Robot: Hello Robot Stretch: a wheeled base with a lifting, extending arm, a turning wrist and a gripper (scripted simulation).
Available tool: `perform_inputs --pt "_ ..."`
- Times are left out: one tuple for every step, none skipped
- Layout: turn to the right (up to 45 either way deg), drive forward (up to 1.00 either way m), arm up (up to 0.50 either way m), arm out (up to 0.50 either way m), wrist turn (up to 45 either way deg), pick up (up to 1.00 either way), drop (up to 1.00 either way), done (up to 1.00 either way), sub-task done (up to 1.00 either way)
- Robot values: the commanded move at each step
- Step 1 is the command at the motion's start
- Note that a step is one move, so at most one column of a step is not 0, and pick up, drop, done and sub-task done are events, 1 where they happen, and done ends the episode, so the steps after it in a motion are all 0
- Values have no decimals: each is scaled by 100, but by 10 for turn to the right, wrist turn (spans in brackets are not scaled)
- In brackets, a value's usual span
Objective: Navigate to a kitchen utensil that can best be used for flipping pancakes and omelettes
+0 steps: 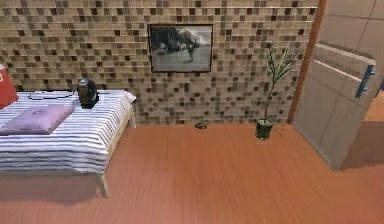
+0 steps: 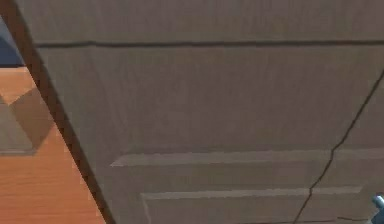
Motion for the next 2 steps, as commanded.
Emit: perform_inputs --pt "0 45 0 0 0 0 0 0 0" --pt "450 0 0 0 0 0 0 0 0"
